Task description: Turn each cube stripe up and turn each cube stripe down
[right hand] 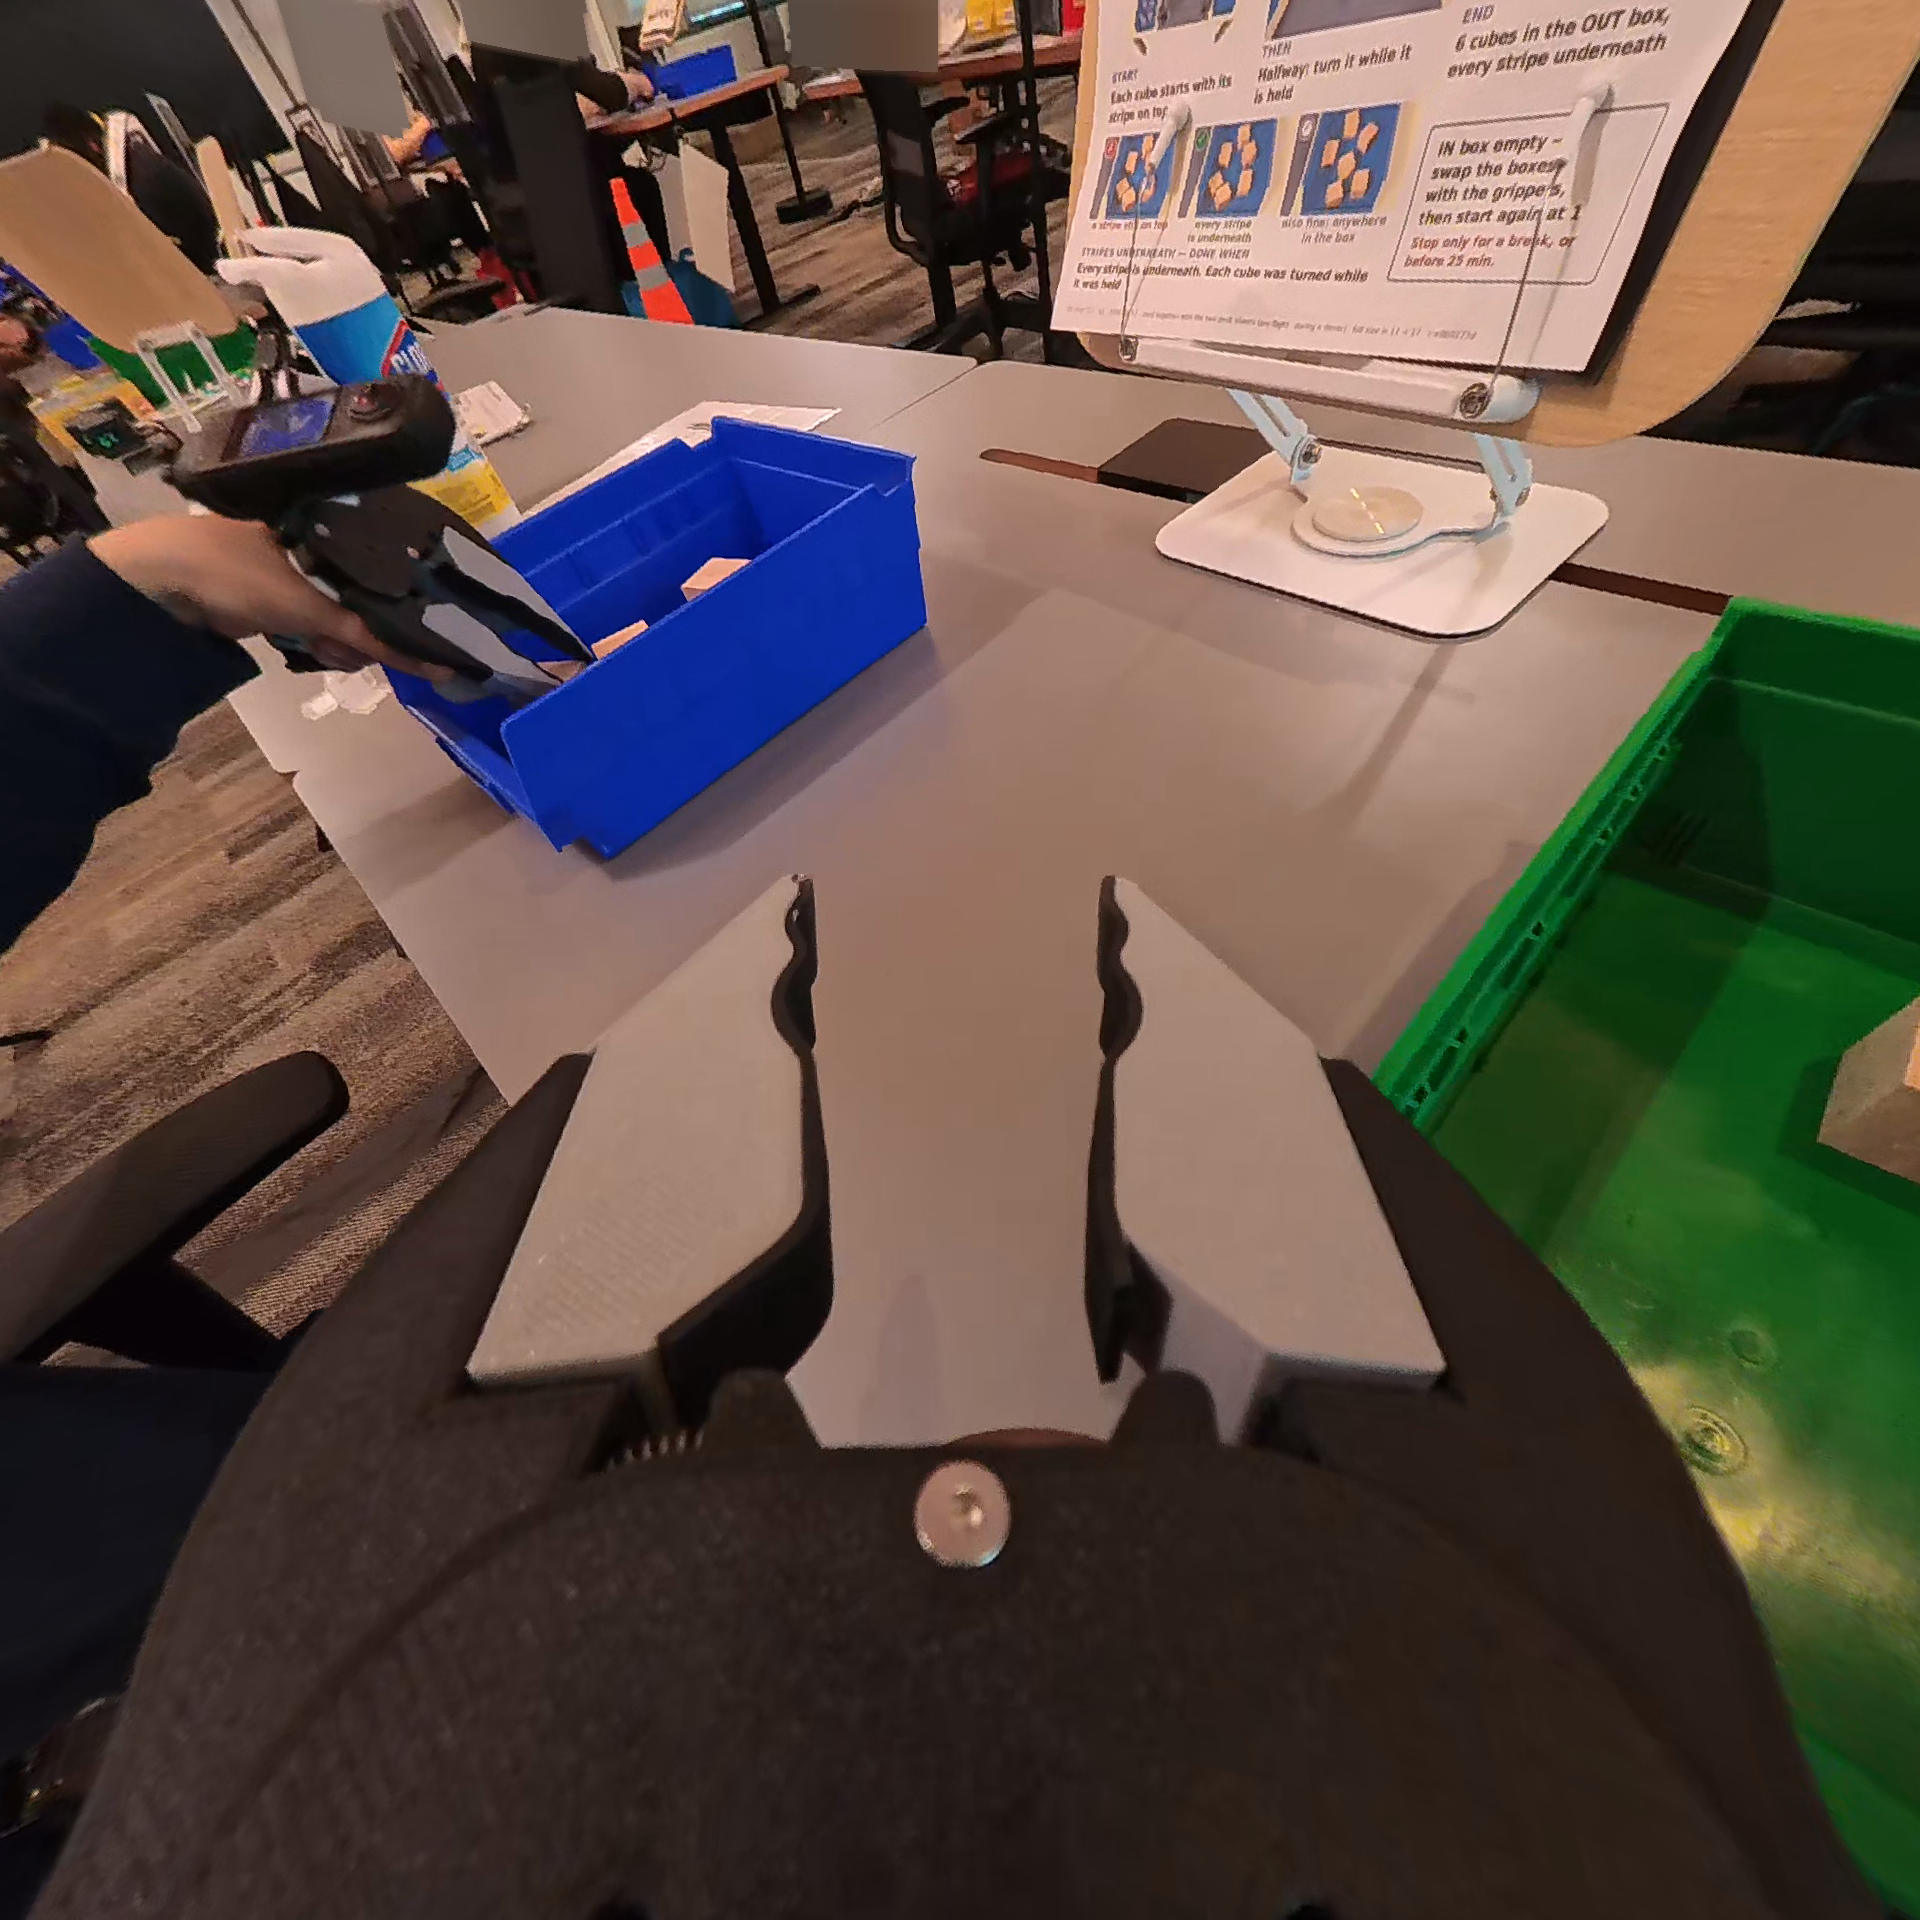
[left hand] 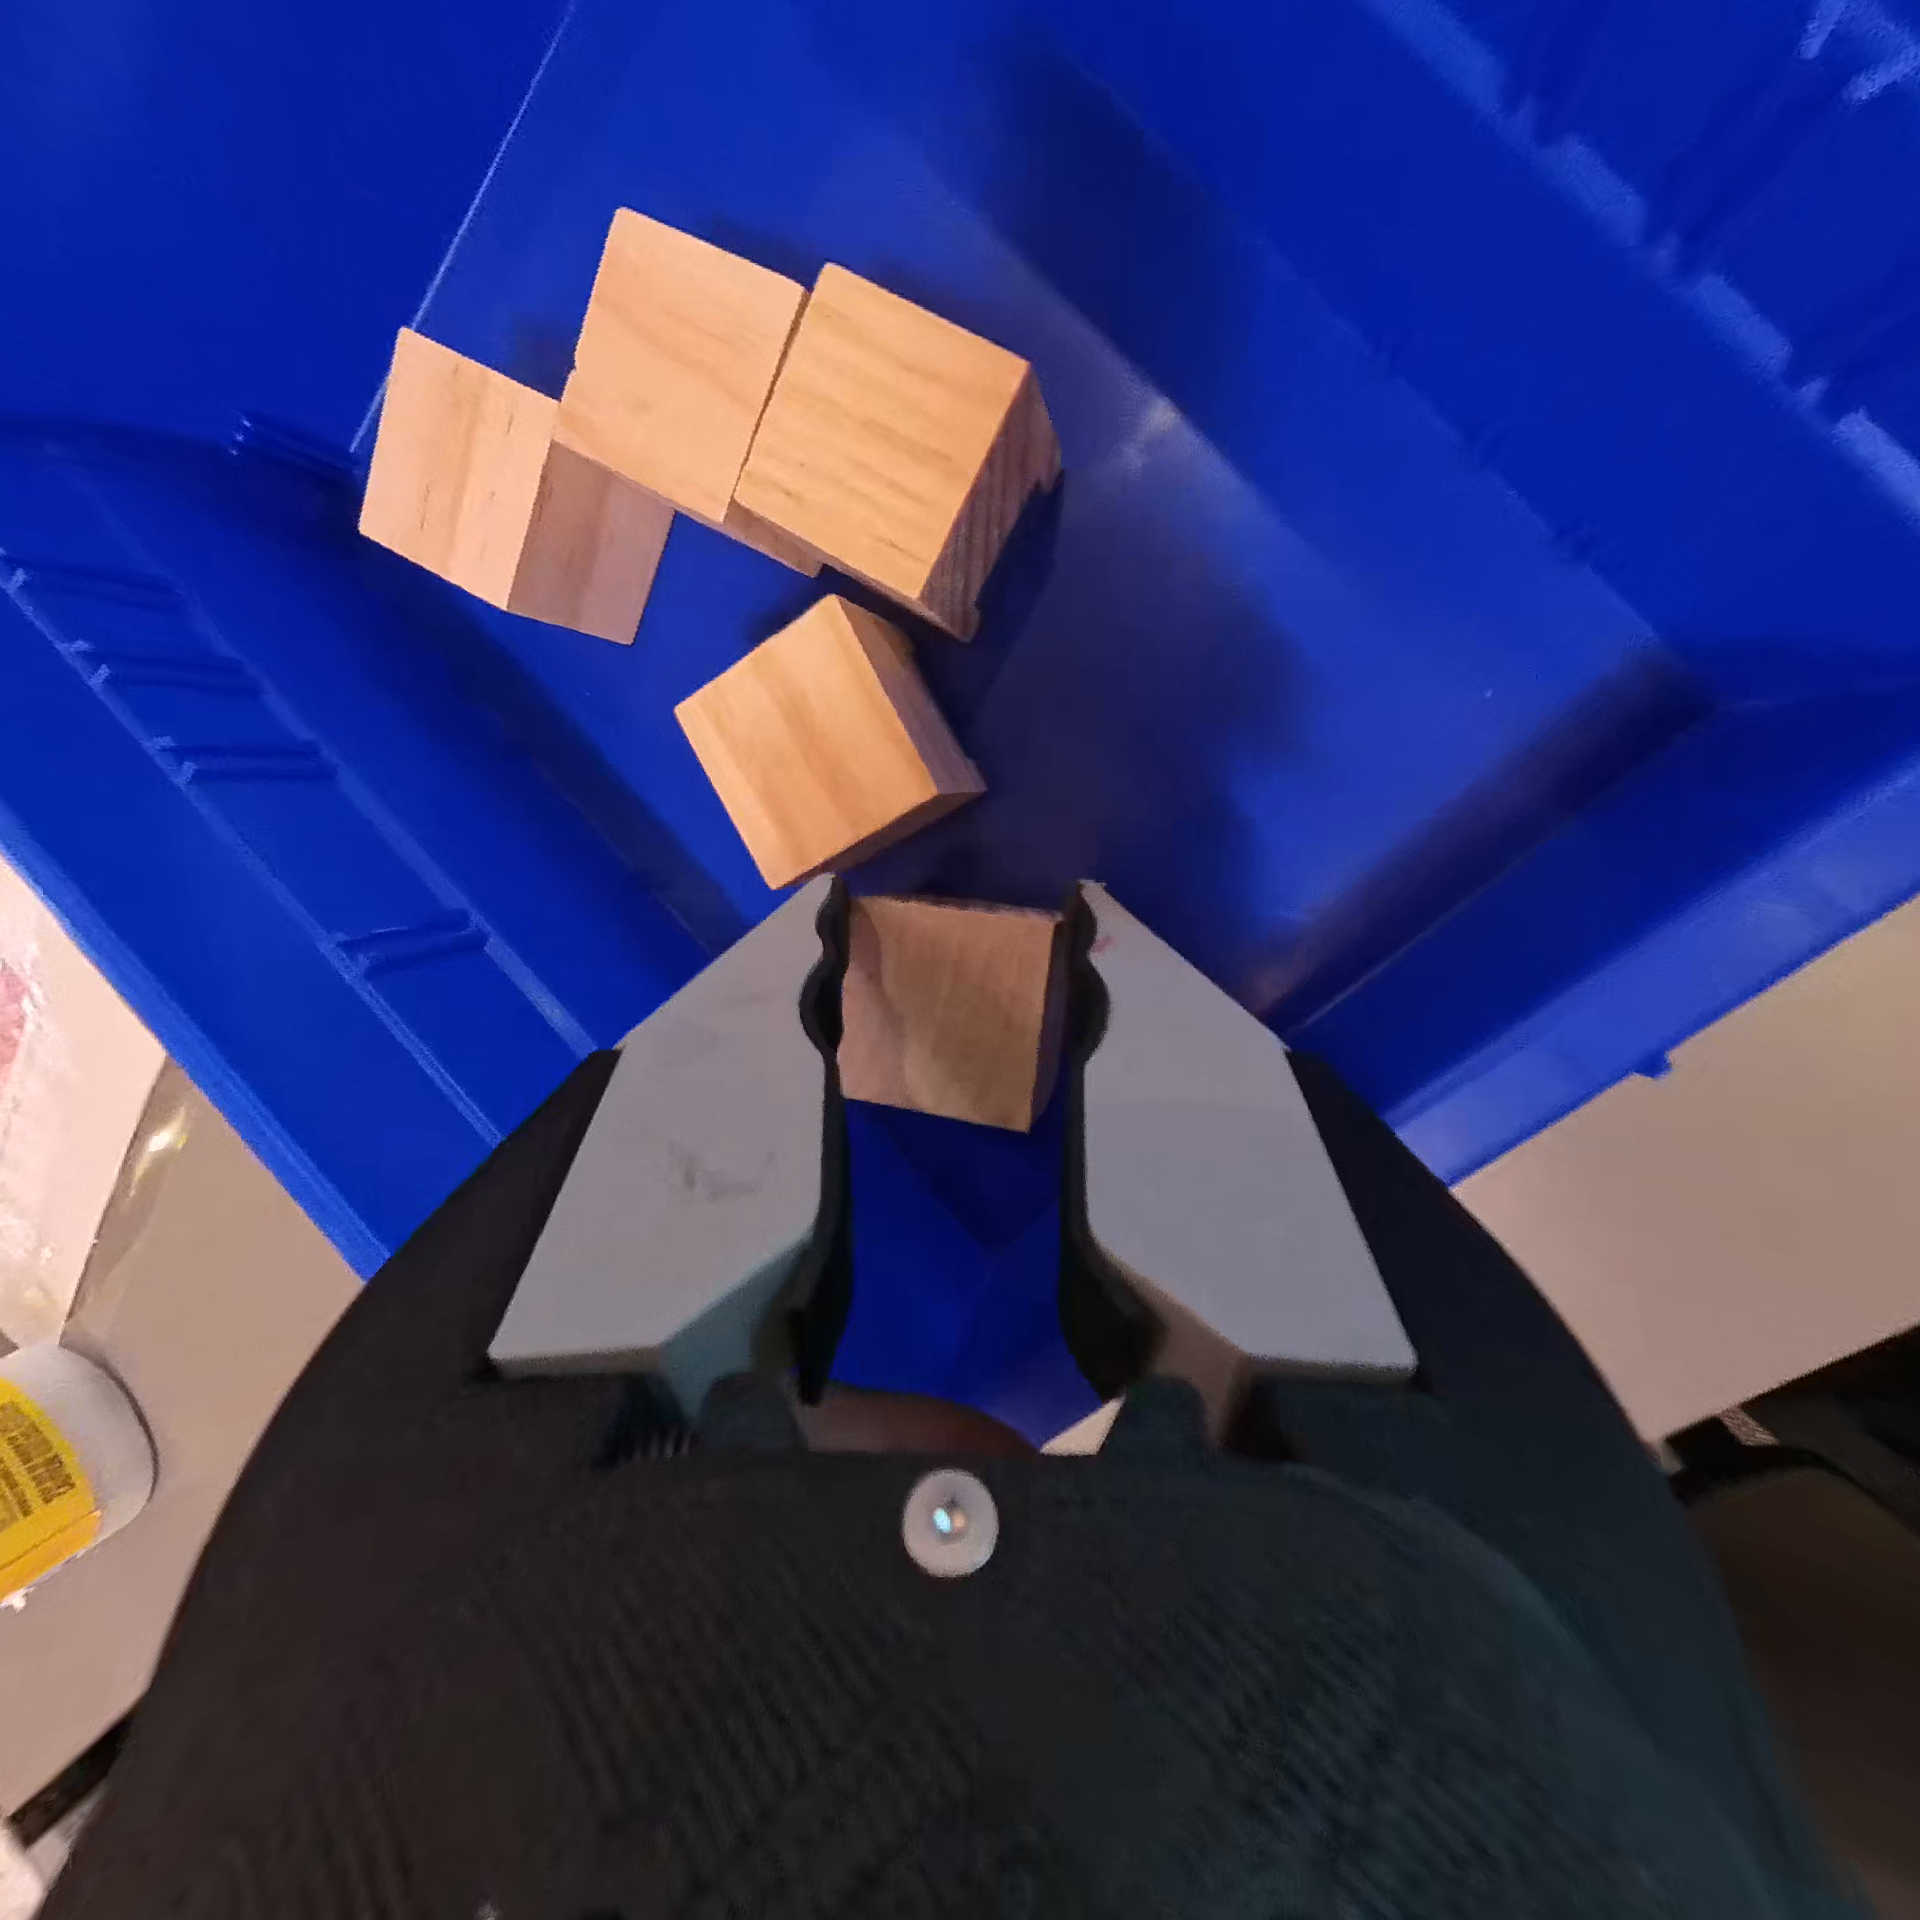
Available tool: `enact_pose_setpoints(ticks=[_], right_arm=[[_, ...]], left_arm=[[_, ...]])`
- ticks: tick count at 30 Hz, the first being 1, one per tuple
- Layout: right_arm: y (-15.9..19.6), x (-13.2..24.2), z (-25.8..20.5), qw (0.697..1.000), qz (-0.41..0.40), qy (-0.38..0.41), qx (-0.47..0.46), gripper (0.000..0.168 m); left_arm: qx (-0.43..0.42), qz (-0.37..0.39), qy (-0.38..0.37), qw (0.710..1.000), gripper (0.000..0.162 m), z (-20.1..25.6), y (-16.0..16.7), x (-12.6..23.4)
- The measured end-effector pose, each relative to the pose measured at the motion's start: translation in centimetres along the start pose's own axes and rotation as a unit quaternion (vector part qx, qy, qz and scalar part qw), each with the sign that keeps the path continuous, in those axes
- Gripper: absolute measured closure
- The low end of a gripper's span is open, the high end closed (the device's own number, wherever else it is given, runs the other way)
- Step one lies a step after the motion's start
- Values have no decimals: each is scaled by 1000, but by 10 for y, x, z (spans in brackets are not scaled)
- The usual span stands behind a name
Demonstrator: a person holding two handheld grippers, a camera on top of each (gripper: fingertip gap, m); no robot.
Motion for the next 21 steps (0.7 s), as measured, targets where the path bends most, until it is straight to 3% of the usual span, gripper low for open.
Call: enact_pose_setpoints(ticks=[1, 4, 11, 16, 21], right_arm=[[-1, 2, 0, 1000, 3, 2, 1, 117], [-5, 8, -3, 1000, 15, 0, 5, 117], [-6, 13, -2, 1000, 22, 4, 5, 117], [0, 1, -4, 999, 4, -30, -11, 117], [14, -25, -15, 997, -37, -62, -9, 116]], left_arm=[[-4, -9, 1, 1000, 116, 2, 2, -1], [4, -46, -7, 999, 115, 1, 9, -9], [36, -33, 0, 999, 117, -5, 2, -4], [52, 94, -48, 993, 117, -16, -22, 38], [28, 250, -64, 966, 117, 11, -50, 71]])
Point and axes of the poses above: each gripper's, where its closed fingertips meet, x back along the fingers, y out of its underside, z = x × y across the jaws, the point moved 5 cm from there along x, back along the fingers, and after that the axes turned 4 degrees about -x, right-handed, at the moved point
